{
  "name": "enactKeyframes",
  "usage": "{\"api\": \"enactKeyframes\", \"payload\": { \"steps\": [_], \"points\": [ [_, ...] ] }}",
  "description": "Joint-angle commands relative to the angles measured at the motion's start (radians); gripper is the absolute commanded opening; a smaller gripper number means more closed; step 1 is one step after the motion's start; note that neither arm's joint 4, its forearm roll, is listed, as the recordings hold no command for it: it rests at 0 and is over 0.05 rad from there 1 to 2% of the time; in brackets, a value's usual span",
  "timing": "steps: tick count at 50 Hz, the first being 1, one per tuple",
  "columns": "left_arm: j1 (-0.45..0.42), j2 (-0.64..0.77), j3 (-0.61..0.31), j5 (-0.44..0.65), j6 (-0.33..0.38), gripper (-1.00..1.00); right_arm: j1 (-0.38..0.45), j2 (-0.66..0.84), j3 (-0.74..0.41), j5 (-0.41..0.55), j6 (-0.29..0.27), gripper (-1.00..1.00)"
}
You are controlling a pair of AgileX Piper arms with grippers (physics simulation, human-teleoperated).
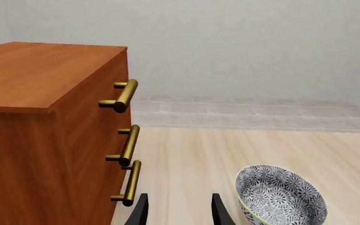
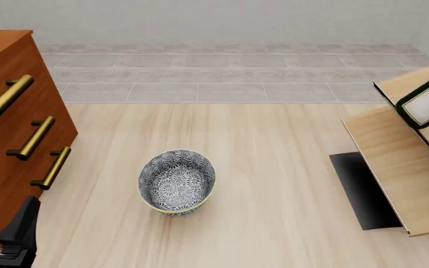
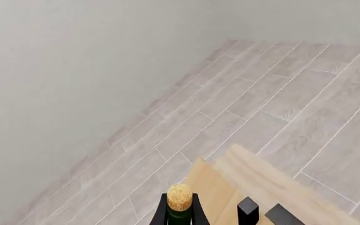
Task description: Put the wine bottle on the wine rack.
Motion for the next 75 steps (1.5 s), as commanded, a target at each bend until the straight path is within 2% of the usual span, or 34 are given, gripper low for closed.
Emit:
{"api": "enactKeyframes", "payload": {
  "steps": [1, 15, 37, 75],
  "points": [
    [0.001, 0.0, 0.0, -0.003, -0.001, 1.0, -0.034, 0.056, 0.0, 0.003, 0.01, -1.0],
    [0.002, 0.0, 0.0, -0.007, 0.005, 1.0, -0.089, 0.135, -0.036, -0.009, 0.011, -1.0],
    [0.004, 0.0, 0.0, -0.003, 0.004, 1.0, -0.148, 0.157, -0.012, -0.025, 0.008, -1.0],
    [0.008, 0.0, 0.0, 0.006, 0.002, 1.0, -0.156, 0.187, 0.049, -0.066, 0.004, -1.0]
  ]
}}
